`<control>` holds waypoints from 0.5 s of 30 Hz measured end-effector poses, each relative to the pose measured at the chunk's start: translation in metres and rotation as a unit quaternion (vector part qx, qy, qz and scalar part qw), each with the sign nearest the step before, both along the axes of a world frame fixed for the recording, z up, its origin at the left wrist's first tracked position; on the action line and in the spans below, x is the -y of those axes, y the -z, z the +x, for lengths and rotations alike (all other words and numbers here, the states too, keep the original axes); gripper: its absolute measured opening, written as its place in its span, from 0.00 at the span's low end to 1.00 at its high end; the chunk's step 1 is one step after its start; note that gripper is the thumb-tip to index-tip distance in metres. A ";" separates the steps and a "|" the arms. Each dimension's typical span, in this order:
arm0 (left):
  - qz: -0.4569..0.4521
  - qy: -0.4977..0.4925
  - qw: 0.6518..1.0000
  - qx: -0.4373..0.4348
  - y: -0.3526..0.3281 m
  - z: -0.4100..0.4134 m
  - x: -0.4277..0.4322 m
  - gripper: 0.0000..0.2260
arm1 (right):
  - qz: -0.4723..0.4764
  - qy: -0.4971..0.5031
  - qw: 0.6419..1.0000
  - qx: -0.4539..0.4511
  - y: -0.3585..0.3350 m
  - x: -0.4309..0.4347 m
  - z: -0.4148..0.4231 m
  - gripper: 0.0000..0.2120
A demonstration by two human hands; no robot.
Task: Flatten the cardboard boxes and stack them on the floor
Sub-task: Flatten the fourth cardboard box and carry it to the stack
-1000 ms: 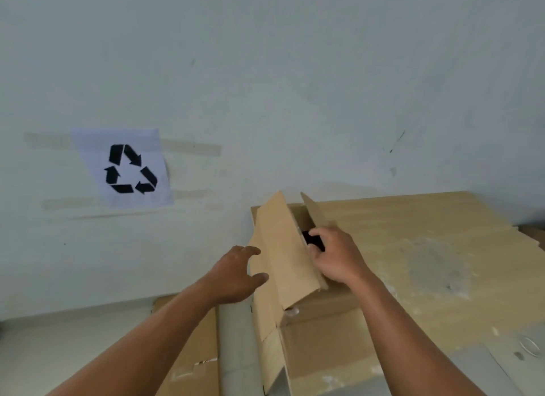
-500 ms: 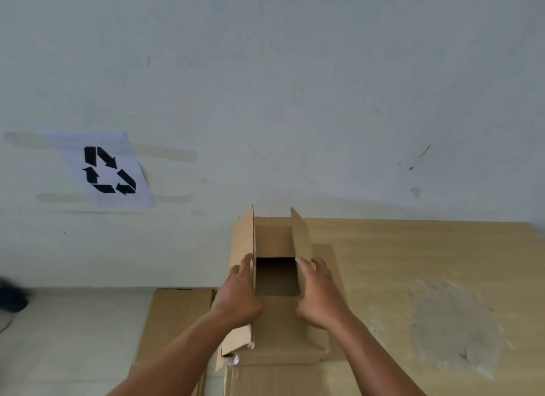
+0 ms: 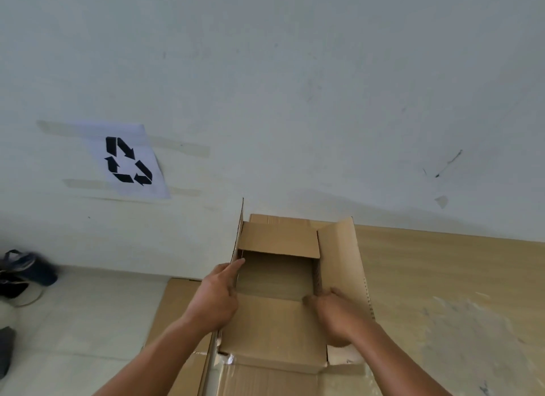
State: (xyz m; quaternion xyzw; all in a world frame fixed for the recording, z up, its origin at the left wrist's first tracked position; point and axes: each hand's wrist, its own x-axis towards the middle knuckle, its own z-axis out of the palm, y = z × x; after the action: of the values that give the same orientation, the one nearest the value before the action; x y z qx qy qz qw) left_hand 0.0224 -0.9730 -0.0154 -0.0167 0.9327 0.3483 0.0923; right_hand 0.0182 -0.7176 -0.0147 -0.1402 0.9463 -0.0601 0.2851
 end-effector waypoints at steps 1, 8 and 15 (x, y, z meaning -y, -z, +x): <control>-0.006 -0.007 1.000 0.001 0.001 0.000 0.002 0.28 | -0.045 0.049 0.998 0.013 -0.003 0.001 -0.003 0.32; -0.030 -0.041 0.998 0.034 0.000 -0.005 0.007 0.35 | -0.266 0.048 0.935 0.230 -0.039 -0.007 -0.014 0.15; -0.120 -0.029 0.992 0.028 0.006 0.000 -0.004 0.48 | -0.227 0.121 0.946 0.195 -0.019 0.026 -0.043 0.29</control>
State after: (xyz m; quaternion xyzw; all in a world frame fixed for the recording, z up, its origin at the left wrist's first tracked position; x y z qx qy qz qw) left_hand 0.0228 -0.9695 -0.0217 -0.0646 0.9639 0.2356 0.1057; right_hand -0.0243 -0.7434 0.0042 -0.0714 0.8433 -0.3337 0.4152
